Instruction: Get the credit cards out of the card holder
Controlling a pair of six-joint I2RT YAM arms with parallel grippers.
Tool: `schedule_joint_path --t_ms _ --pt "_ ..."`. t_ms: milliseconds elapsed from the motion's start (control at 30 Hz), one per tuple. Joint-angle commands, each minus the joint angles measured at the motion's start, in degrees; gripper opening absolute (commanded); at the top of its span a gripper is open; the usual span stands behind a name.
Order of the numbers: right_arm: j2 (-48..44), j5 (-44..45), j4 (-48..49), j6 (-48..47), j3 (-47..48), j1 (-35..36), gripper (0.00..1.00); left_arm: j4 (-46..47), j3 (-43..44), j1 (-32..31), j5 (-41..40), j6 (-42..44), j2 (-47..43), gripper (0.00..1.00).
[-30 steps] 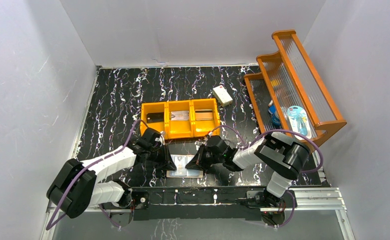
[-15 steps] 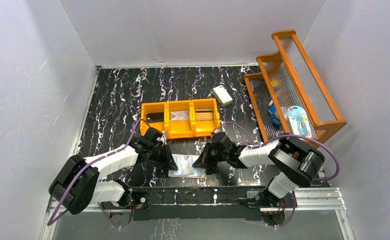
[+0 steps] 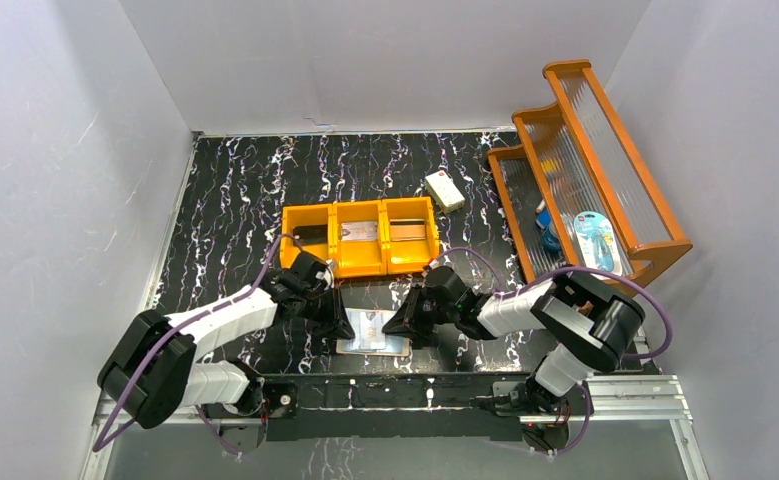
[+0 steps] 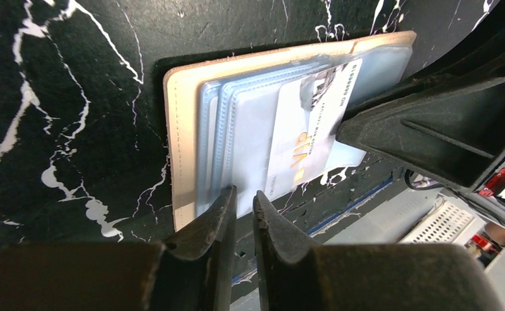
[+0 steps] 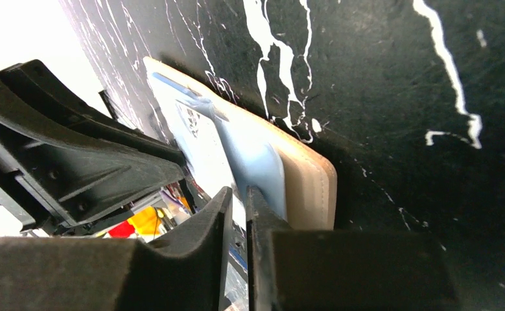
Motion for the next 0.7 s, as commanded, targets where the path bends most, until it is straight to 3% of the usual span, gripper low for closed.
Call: schedule_joint_path --t_ms 0,100,267,533,667 --pt "0.92 2.96 -3.78 -0.13 0.45 -0.21 0.15 -6.87 3.89 -0.09 -4.18 2.71 -1.12 0.18" --pt "-0.85 4.04 -5.63 -0.51 -0.21 -0.20 0.06 -7.60 6.98 -0.33 -3.81 2.84 -1.40 0.25" --pt "-2.73 4.79 -5.95 -0.29 -1.60 -0.20 0.03 -5.57 11.42 -0.79 0.46 2.24 0.89 0.36" --pt "-1.76 3.31 -3.21 0.30 -2.06 -0.29 0.04 -2.05 11.07 -4.13 5.21 2.07 6.46 0.36" --pt "-1.10 3.07 -1.43 1.15 -2.57 -0.37 0.04 -1.48 9.90 -5.72 4.11 1.82 10.29 0.31"
